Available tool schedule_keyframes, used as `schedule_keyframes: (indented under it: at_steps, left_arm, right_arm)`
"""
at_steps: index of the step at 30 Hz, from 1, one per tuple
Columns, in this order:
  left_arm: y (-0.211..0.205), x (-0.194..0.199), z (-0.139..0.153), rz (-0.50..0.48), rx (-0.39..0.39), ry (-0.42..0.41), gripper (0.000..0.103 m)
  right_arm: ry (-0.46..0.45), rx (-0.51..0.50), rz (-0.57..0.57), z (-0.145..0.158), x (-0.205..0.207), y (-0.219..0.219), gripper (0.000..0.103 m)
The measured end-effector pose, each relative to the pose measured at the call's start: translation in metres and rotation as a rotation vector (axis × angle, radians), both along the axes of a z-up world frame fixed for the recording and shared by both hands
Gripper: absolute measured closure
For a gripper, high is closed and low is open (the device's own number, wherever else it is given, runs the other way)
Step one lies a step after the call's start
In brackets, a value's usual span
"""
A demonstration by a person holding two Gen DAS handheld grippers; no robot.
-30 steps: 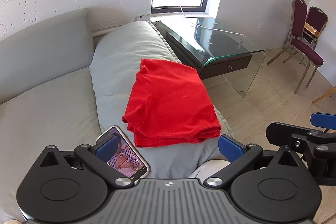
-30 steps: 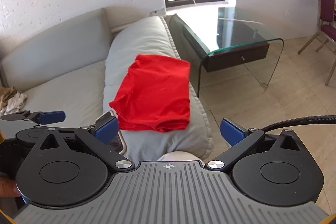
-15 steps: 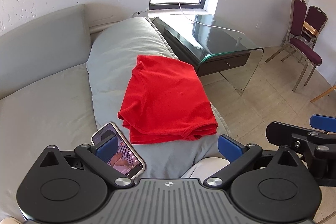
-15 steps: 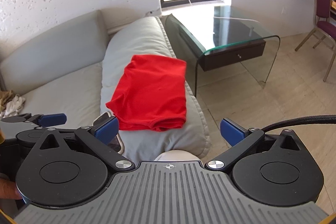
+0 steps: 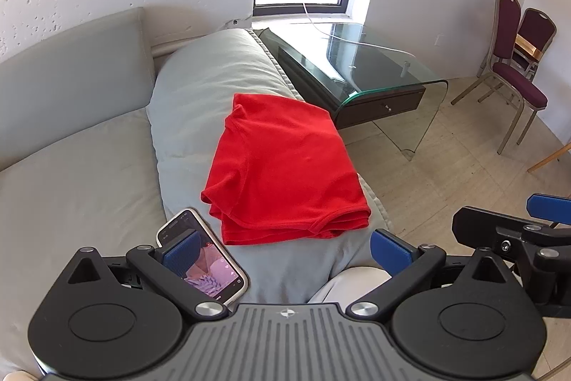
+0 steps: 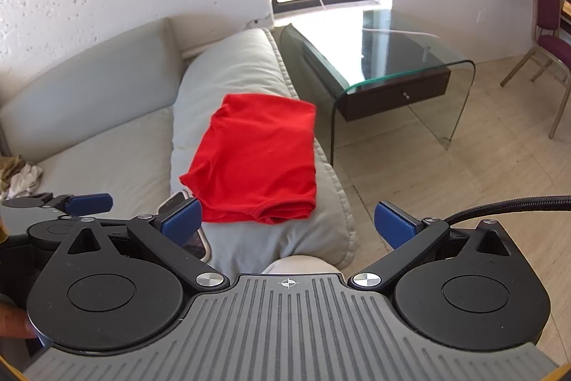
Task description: Fold clothes
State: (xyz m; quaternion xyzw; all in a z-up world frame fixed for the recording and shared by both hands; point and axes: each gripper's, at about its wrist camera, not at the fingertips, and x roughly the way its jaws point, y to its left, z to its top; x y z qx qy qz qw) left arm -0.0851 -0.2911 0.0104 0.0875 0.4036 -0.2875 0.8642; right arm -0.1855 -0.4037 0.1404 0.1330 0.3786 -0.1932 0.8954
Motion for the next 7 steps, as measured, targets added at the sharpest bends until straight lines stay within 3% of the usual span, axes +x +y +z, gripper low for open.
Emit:
schedule_keyframes:
  at_steps: [7]
  left_arm:
    - [0.0024, -0.0016, 0.0024, -0.001, 0.003, -0.016, 0.001]
  right_arm:
    - [-0.003, 0.0, 0.003, 0.0006, 0.0001, 0.0004, 0.001]
